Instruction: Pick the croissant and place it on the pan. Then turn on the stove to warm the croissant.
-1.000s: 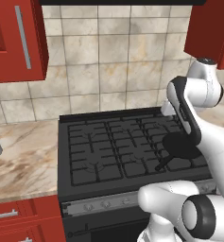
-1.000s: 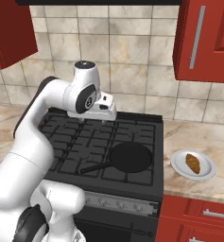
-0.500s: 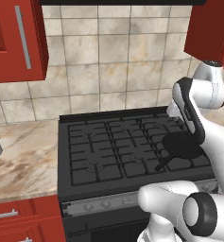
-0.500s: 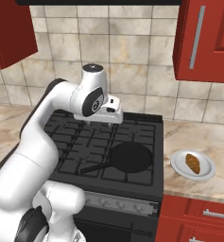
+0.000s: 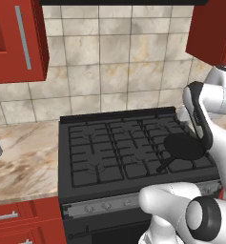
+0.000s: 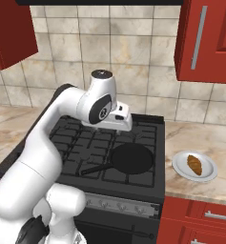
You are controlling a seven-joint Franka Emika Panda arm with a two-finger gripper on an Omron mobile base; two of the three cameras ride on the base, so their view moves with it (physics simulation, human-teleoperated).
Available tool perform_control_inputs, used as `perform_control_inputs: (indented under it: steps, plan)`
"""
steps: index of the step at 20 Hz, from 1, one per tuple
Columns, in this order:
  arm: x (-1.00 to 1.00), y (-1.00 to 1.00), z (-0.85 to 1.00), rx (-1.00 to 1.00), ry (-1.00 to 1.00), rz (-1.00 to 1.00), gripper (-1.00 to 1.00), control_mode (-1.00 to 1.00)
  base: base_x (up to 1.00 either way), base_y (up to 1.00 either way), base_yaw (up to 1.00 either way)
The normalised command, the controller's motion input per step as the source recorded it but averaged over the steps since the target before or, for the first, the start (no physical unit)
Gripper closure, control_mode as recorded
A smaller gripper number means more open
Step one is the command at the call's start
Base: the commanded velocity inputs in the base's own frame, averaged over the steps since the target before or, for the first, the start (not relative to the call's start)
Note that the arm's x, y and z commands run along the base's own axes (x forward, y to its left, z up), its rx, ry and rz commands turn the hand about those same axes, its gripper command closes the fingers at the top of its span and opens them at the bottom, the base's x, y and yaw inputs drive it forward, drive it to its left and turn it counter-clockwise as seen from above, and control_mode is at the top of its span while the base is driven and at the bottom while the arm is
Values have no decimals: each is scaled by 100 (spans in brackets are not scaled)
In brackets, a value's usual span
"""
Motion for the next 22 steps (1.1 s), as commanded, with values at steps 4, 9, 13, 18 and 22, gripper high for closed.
perform_control_inputs:
  steps: [4, 9, 13, 18, 22]
  plan:
    - [-7, -35, -14, 0, 0, -3, -100, -100, 0, 0, 0]
    - [-2, -34, -14, 0, 0, -2, -100, -100, 0, 0, 0]
    - [0, -27, -13, 0, -3, -2, -100, -100, 0, 0, 0]
    - [0, -27, -3, 0, -4, -3, -100, -100, 0, 0, 0]
    - [0, -32, 0, 0, -3, -4, -100, -100, 0, 0, 0]
